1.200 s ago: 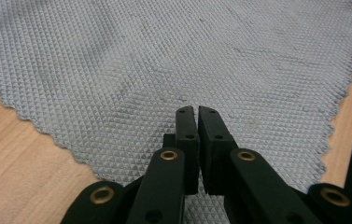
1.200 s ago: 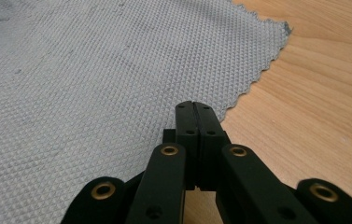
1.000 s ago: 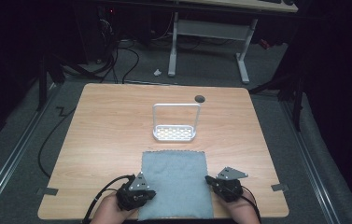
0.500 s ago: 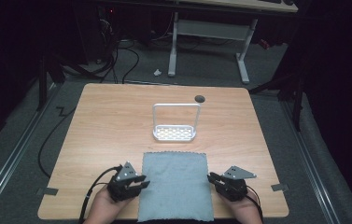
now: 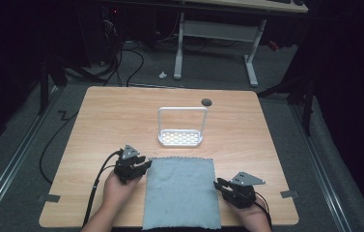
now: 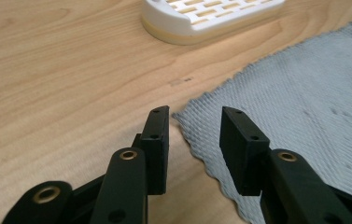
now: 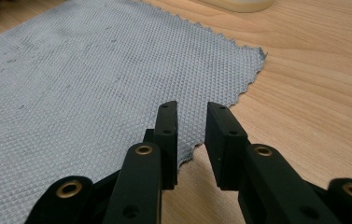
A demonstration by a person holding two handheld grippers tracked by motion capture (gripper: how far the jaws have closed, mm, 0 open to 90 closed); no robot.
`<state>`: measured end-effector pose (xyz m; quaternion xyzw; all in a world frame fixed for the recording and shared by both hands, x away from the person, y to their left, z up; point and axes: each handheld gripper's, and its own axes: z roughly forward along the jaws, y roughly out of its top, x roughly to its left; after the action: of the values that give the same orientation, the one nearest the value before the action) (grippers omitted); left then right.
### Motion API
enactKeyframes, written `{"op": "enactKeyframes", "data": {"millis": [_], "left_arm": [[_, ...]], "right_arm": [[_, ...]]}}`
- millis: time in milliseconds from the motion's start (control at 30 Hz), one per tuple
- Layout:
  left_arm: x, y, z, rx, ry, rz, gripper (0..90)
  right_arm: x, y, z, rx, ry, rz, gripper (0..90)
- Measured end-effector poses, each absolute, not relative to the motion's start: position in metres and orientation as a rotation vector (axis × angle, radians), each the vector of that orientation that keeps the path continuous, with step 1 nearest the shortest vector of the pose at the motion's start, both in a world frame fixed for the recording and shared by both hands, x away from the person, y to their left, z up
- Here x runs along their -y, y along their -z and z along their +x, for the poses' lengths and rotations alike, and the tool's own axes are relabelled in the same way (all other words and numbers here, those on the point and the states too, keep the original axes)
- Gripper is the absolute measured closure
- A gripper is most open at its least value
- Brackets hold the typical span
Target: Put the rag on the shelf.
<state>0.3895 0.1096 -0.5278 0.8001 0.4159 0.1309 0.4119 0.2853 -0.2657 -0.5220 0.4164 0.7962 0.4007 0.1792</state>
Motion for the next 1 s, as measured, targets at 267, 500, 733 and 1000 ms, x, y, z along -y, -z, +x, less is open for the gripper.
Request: {"op": "enactKeyframes", "data": {"millis": [267, 500, 733, 1000], "left_arm": [[-0.103, 0.533, 0.397, -1.059, -0.301, 2.019, 64.7], [-0.100, 0.535, 0.395, -1.066, -0.314, 2.008, 75.2], [-0.100, 0.535, 0.396, -1.060, -0.282, 2.011, 88.4], [-0.100, 0.535, 0.396, -1.048, -0.277, 2.020, 88.7]], "right_arm": [[0.265, 0.524, 0.287, -2.256, -1.129, 1.180, 74.7], [0.267, 0.525, 0.289, -2.236, -1.149, 1.211, 70.8], [0.259, 0.515, 0.307, -2.171, -1.119, 1.282, 66.3], [0.246, 0.524, 0.360, -2.133, -1.018, 1.382, 64.9]]}}
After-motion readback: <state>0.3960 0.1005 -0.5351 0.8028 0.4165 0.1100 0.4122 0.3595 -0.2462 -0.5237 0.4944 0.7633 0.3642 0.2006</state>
